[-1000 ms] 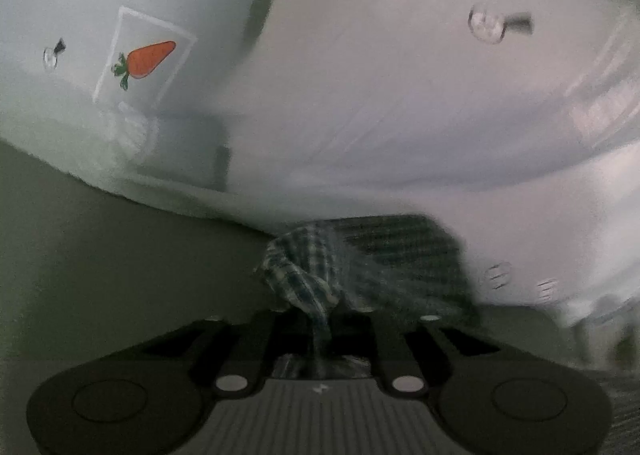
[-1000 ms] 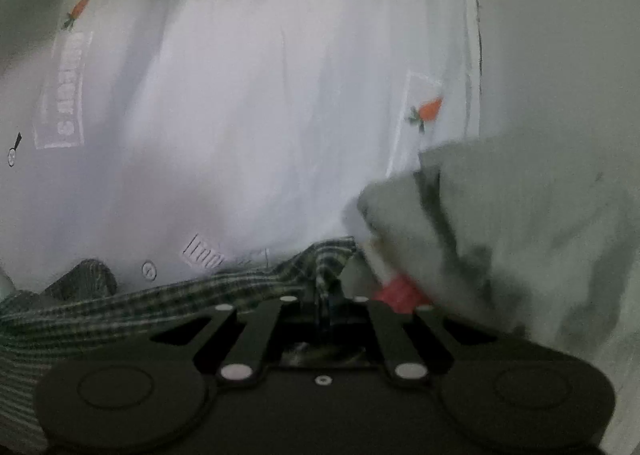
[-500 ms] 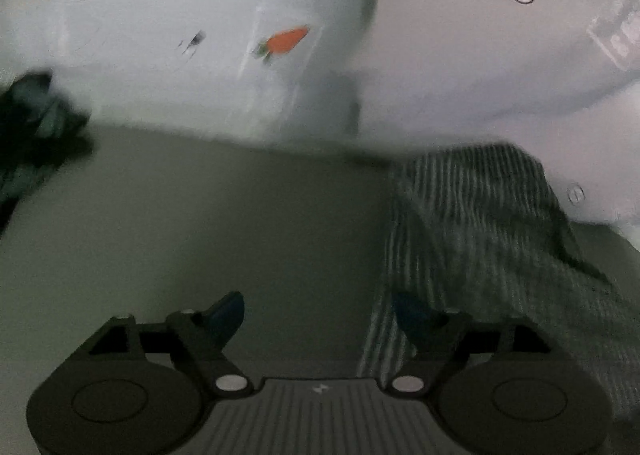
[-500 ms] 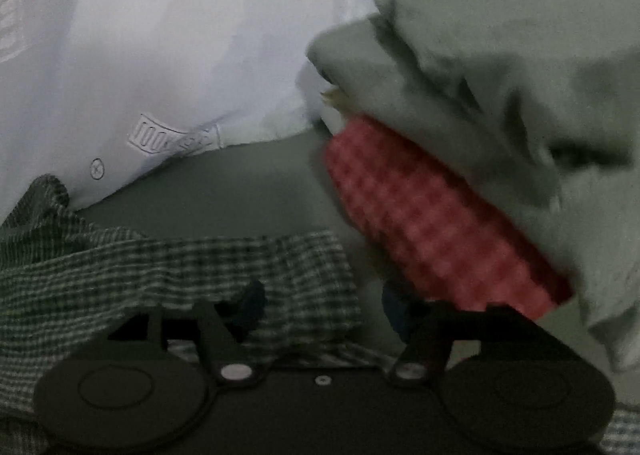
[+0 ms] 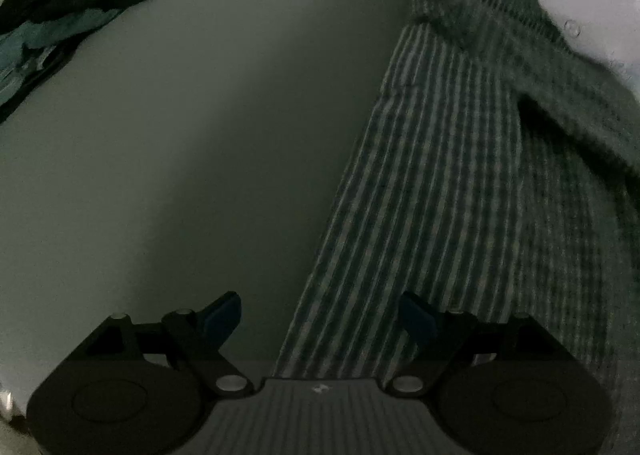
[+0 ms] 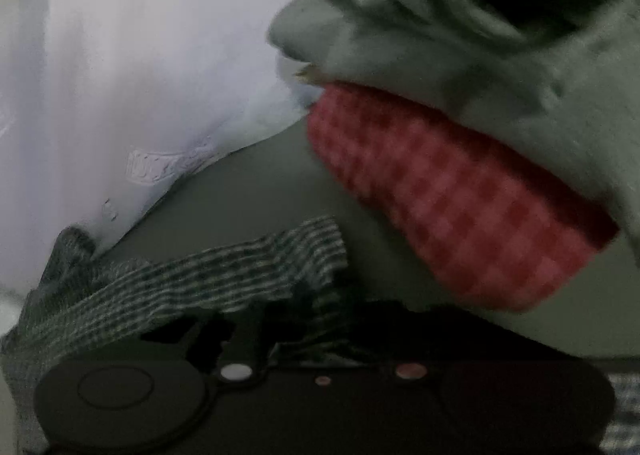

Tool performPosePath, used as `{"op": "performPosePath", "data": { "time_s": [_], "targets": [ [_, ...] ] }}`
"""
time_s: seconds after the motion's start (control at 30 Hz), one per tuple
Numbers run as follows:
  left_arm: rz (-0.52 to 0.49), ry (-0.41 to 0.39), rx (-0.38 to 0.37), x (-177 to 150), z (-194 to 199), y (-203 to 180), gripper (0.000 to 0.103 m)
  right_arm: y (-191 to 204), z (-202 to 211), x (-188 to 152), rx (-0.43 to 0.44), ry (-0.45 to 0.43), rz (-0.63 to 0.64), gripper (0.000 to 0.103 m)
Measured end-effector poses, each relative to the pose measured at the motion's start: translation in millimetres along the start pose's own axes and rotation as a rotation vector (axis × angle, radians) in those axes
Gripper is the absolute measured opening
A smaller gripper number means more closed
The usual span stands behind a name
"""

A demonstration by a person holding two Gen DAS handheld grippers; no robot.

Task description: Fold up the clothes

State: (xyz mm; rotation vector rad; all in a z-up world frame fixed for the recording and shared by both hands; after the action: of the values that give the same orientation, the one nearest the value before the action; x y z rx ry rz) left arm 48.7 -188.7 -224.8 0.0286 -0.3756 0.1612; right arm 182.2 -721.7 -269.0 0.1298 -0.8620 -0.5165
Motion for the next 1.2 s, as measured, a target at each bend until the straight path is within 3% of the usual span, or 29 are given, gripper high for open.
{"op": "performPosePath", "data": {
  "time_s": [0.17, 0.37, 0.5, 0.93, 1.2],
  "targets": [
    [0.028, 0.021, 0.003, -19, 6, 6, 0.086, 22, 26, 8, 0.032, -0.095, 0.122, 0.003],
    [0.026, -0.015, -0.021, -32, 20, 8, 0.086, 63, 78, 0, 0.170, -0.178, 0.331, 0.003],
    [0.032, -0.014, -0.039, -38, 20, 8, 0.087, 90, 106, -15, 0.295, -0.176, 0.396, 0.002],
    [0.049, -0.003, -0.060, -55, 20, 19, 0.087, 154, 151, -69, 0.523, -0.113, 0.486, 0.002],
    [0.044, -0.003, -0.062, -62, 23, 23, 0.087, 194, 183, -99, 0.722, -0.074, 0.587, 0.002]
  ]
}}
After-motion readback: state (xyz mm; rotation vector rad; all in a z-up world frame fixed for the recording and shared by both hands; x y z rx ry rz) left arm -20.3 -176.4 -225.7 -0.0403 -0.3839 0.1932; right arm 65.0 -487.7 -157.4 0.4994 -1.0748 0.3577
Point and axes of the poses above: each gripper's, at about its wrist camera, not at the fingertips, and z roughly against the way its jaws point, y to its left, x to its top, the point moved 1 cm from there along -z, roughly the way its jaws point, and after that the axes turned 5 degrees about z, right-handed, at the moved point
